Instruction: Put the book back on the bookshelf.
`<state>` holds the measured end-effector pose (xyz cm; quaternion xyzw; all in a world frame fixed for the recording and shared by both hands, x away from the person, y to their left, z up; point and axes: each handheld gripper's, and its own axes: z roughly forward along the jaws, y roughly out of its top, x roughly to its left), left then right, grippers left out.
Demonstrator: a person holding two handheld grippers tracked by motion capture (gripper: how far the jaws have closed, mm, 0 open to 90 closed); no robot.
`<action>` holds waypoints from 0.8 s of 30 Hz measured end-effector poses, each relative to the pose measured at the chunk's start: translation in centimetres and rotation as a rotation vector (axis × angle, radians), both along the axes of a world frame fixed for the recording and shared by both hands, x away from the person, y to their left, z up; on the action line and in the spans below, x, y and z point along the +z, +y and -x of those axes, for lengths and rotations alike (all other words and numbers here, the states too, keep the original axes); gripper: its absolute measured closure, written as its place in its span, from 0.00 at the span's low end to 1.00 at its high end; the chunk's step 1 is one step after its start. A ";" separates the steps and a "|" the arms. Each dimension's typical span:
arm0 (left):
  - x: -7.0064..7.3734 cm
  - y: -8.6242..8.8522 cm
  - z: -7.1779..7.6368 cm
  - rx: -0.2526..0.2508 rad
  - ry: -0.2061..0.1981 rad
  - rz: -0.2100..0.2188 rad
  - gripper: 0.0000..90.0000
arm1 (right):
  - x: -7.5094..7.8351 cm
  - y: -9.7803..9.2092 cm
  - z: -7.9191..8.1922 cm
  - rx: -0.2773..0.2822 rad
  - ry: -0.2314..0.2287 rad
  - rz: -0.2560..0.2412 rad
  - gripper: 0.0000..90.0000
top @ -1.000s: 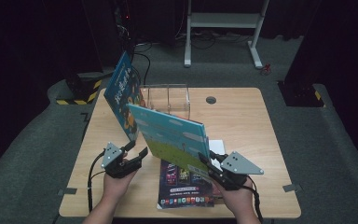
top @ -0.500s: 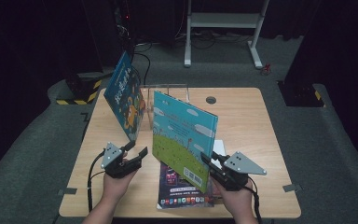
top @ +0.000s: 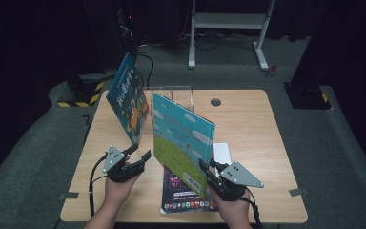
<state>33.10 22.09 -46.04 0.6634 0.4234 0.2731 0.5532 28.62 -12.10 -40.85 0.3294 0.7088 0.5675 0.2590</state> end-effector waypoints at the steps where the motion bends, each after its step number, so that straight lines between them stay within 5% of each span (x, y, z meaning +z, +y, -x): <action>1: 0.0 0.0 0.0 0.000 -0.001 -0.002 0.43 | 0.0 0.2 0.2 -0.001 -0.005 -0.002 0.84; 15: 0.2 -0.2 0.1 -0.002 -0.006 -0.013 0.47 | -0.8 2.5 1.2 0.038 0.009 -0.014 0.90; 24: 0.1 -0.3 0.1 0.013 0.006 -0.013 0.51 | -1.4 3.3 1.5 0.008 0.003 -0.029 0.90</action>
